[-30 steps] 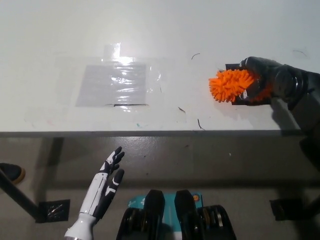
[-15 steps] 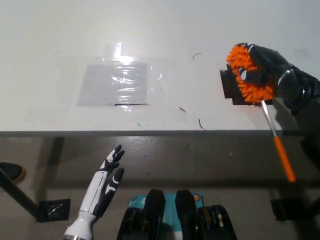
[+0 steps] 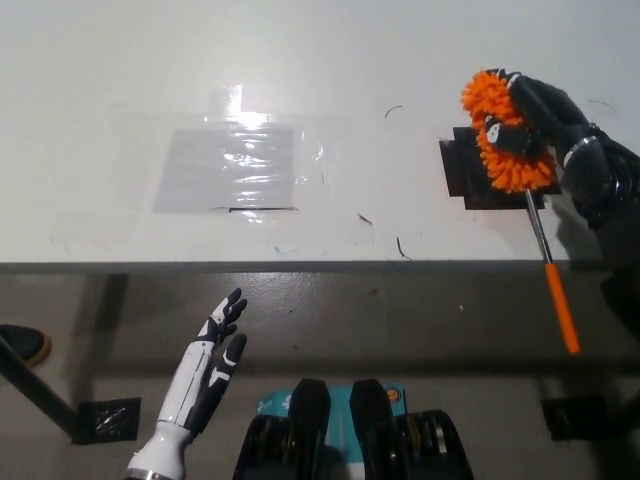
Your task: The robot uses it right hand to pick up an extended orange duster kept in the middle of the desk and presses its handle against the desk to collapse it
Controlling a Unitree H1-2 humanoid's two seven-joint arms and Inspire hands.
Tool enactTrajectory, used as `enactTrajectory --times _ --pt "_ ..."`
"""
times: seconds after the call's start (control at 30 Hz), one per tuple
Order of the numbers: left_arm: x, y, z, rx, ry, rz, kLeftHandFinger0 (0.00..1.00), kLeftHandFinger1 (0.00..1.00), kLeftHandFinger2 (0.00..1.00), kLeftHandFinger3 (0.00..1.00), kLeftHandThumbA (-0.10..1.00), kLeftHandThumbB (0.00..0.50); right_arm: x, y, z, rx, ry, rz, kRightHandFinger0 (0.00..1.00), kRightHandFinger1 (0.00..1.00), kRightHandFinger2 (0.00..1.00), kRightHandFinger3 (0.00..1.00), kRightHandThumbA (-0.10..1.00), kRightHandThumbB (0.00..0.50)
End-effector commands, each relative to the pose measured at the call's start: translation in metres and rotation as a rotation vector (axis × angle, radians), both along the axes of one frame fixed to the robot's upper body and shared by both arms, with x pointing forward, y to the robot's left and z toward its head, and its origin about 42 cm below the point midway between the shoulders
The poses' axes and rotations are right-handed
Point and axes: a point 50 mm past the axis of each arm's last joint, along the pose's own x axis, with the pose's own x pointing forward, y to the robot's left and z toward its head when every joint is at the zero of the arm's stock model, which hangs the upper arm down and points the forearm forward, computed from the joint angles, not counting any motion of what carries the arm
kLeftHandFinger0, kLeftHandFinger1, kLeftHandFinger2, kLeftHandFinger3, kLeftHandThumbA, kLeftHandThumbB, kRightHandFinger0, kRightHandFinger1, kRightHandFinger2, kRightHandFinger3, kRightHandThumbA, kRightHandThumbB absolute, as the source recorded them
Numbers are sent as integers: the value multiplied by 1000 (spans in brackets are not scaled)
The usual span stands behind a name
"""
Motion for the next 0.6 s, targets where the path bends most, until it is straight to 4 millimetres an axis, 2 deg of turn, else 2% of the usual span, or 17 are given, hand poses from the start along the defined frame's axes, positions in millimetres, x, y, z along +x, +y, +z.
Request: enactTrajectory --times 0.0,0.03,0.1,0.17,0.2,0.23,0.27,0.3,0.33,0.43,0.47,0.5,0.57 --pt "-2 4 8 -8 -36 4 1000 1000 1000 1000 1000 149 9 5 74 135 -234 42 11 457 803 870 -100 109" --pt "-2 4 8 -11 -34 5 1000 1000 1000 1000 1000 147 9 6 89 139 -262 44 10 477 832 880 -100 110" --pt "-2 5 9 -16 -32 7 1000 1000 1000 1000 1000 136 5 11 119 153 -309 42 0 479 819 892 -100 100" --pt "-2 5 9 -16 -33 7 1000 1000 1000 1000 1000 134 2 11 124 153 -321 45 0 480 814 889 -100 101" --pt "-2 5 8 -16 -26 9 1000 1000 1000 1000 1000 140 -7 12 153 169 -382 94 0 395 688 799 -100 28" --pt "-3 5 8 -16 -23 10 1000 1000 1000 1000 1000 142 -16 12 174 194 -432 137 62 462 749 837 -100 95" --pt "-3 5 8 -17 -20 11 1000 1000 1000 1000 1000 140 -28 12 196 217 -470 146 72 471 769 847 -100 109" --pt "-3 5 7 -16 -24 11 1000 1000 1000 1000 1000 135 -45 14 229 244 -462 127 25 449 759 852 -100 115" --pt "-3 6 7 -14 -25 13 1000 1000 1000 1000 1000 135 -49 15 236 245 -460 123 21 448 758 855 -100 114" --pt "-3 6 7 -14 -25 13 1000 1000 1000 1000 1000 135 -51 15 236 246 -455 120 14 446 757 857 -100 113" --pt "-4 6 7 -15 -22 16 1000 1000 1000 1000 1000 125 -74 13 286 231 -491 149 23 461 769 852 -100 128" --pt "-4 6 7 -12 -22 17 1000 1000 1000 1000 1000 116 -91 11 317 219 -514 172 28 475 794 859 -100 123" --pt "-4 7 6 -13 -23 18 1000 1000 1000 1000 1000 126 -100 10 340 238 -529 192 28 481 789 842 -100 121"
